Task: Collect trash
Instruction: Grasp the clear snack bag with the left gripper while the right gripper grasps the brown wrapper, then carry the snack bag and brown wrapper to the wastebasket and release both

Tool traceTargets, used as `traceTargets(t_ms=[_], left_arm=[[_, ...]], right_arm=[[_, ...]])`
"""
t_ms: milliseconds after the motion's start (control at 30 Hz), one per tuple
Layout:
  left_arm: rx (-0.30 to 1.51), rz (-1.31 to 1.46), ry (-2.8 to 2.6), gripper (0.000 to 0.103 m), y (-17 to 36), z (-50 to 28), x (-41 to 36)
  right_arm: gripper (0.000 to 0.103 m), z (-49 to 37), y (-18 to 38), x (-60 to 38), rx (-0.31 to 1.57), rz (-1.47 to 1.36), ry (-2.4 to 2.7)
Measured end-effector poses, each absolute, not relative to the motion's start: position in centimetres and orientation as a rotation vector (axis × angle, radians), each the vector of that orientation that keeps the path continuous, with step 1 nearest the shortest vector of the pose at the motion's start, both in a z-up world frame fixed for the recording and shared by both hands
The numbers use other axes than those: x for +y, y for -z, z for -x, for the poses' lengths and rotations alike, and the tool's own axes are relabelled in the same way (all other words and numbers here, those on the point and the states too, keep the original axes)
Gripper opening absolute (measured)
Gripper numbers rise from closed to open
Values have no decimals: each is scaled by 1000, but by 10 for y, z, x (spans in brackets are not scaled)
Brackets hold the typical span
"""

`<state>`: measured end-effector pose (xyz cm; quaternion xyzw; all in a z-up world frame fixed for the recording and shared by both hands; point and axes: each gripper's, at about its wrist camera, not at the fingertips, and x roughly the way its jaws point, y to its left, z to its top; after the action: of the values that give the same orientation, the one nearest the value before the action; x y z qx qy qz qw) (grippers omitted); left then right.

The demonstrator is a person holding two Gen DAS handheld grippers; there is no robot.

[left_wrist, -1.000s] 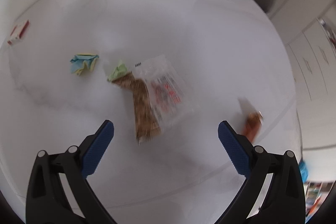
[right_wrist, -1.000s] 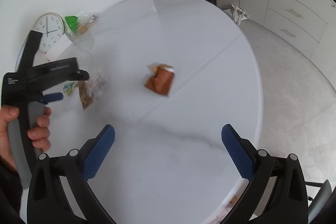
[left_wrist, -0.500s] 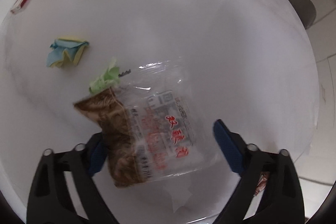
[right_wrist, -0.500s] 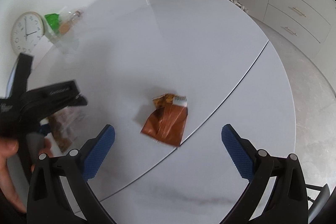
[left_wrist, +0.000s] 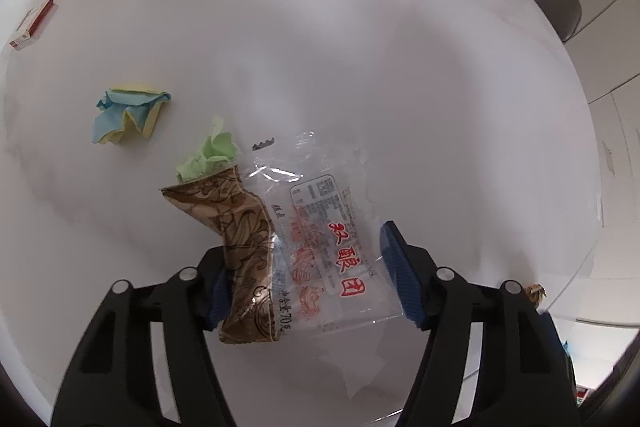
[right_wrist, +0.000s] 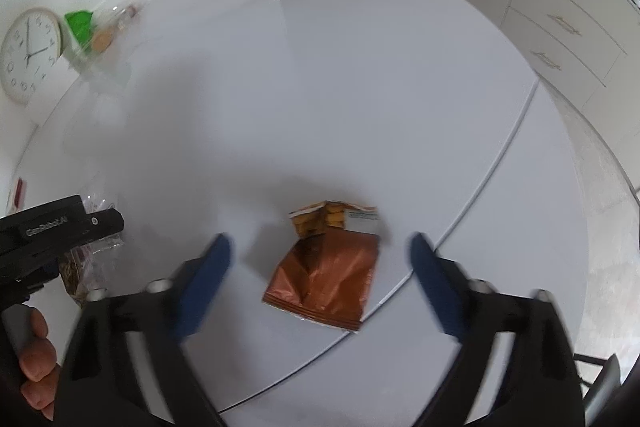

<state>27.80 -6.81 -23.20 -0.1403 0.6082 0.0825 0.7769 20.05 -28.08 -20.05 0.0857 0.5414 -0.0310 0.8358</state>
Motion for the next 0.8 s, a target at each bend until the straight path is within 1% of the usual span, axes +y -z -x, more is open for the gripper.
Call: traceTargets(t_ms=[33,67,100,200,333,467,800], left_arm=[[1311,303,-164,61,231,-274,-66],[1307,297,-152,61,230,-272,-55],[1298,282,-138,60,227,-268,-53],[1279,263,-118,58,224,-261,-49],[1263,268,-86,57,219,-248,-36],[1240,254,-44,57,211,-231,-36],[1176,160,93,57,176,-175,-30]], right_arm=[[61,-201,201,-280,1145,-167,66],[56,-200,200,-279,1143,-147,64],[47,-199,199,-279,1141,-135,54],[41,-198,197,-279,1136,-140,36],[38,-191,194,-282,1127,-155,23],[38,-185,188,-281,1113,-182,-6],[38,-110,153,-287,1078,-214,-77]])
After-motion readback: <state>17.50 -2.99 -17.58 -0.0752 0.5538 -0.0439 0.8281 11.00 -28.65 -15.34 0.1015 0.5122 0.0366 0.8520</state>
